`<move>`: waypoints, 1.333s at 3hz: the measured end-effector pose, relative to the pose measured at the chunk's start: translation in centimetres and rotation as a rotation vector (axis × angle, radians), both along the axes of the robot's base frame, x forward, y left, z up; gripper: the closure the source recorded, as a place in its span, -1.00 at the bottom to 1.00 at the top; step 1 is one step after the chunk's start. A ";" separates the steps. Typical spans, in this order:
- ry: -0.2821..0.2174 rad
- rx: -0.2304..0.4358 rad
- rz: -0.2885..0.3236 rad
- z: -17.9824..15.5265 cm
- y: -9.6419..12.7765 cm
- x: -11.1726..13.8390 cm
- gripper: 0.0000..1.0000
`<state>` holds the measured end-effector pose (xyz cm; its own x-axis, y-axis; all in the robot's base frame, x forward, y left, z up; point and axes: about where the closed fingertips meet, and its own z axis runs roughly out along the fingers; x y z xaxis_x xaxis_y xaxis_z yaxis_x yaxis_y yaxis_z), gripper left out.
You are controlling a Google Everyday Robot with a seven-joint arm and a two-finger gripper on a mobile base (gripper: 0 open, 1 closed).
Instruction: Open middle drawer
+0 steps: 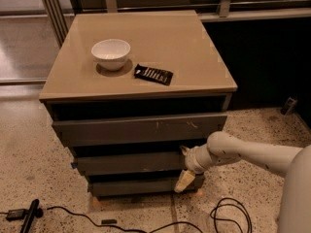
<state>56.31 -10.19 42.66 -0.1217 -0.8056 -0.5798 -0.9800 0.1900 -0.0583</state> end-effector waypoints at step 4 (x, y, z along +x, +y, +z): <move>0.000 0.004 0.001 0.8 -0.3 -0.9 0.83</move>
Offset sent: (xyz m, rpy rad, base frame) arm 0.0000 0.0000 0.0000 0.0000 0.0000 0.0000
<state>55.40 -10.45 43.50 -0.1213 -0.8032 -0.5832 -0.9801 0.1898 -0.0576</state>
